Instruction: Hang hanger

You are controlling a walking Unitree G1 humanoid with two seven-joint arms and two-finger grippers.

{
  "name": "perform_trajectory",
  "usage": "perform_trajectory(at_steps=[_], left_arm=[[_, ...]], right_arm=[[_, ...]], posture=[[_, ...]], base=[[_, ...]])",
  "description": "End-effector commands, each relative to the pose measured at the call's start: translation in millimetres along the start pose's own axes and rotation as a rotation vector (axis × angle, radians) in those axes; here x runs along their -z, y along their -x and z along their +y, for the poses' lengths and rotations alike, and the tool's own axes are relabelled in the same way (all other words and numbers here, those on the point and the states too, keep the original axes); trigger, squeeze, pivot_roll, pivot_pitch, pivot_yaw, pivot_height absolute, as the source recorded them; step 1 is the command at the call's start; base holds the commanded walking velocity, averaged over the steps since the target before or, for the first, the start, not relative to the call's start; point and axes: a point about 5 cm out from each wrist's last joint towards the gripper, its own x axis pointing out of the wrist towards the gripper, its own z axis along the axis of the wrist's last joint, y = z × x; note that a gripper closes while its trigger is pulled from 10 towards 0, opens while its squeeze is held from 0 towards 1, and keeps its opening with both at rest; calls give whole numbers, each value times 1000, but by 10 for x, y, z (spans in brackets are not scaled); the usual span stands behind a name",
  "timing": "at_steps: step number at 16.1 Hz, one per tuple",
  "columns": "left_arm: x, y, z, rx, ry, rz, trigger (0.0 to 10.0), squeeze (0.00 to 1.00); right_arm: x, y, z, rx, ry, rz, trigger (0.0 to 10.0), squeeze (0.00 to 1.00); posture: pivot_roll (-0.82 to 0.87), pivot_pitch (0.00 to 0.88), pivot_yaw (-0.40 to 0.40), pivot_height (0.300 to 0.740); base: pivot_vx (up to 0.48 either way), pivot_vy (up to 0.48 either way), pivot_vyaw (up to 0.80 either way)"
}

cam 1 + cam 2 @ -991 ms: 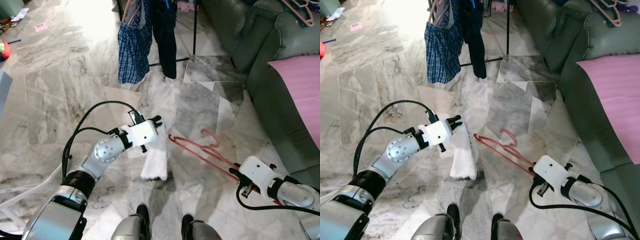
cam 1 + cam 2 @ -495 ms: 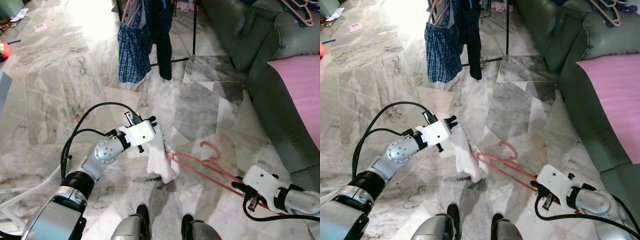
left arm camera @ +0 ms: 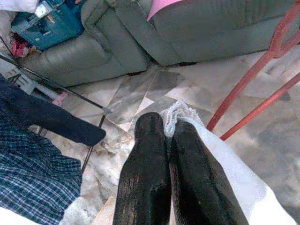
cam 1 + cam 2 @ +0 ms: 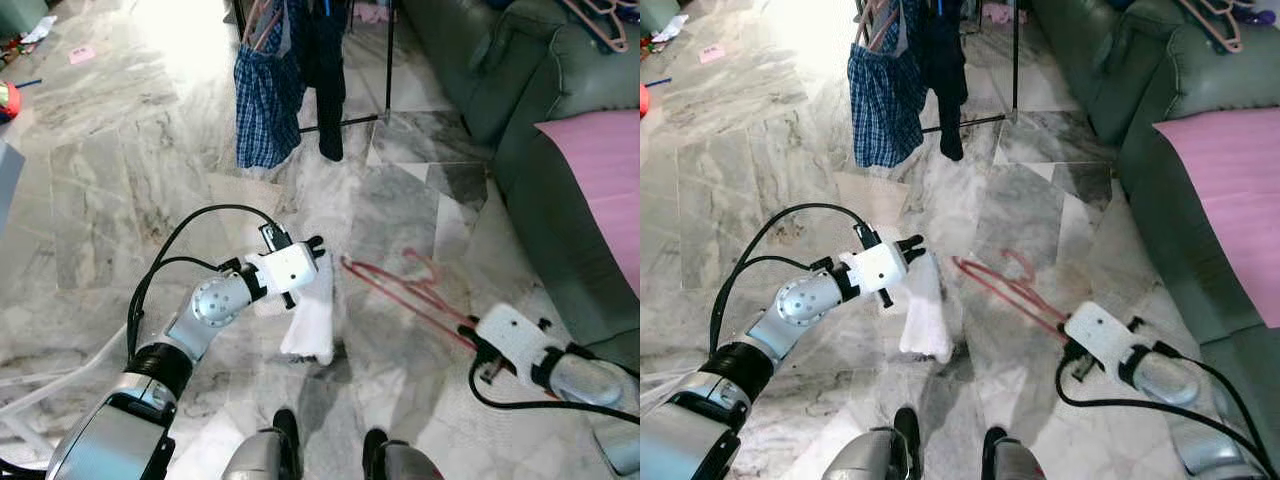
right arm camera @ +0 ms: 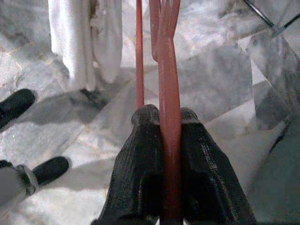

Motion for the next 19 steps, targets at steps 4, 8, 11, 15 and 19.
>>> perform_trajectory(at_steps=[4,8,11,15,19], left_arm=[[36,37,-18,7,4,18,10000,0],[59,41,-17,12,-3,37,10000,0],[51,23,-14,17,-8,38,10000,0],[35,28,1,19,-8,28,10000,0],[20,60,-5,35,1,6,10000,0]], right_arm=[[71,49,105,-66,-19,14,10000,0],[87,210,126,-157,-35,44,10000,0],[98,236,195,-219,-39,66,10000,0],[77,150,155,-160,-16,52,10000,0],[58,7,19,-6,14,38,10000,0]], posture=[[-21,311,57,740],[-28,311,62,740],[-29,309,64,740],[-21,308,63,740],[-9,311,63,740]], base=[[0,0,0],[0,0,0],[0,0,0],[0,0,0],[0,0,0]])
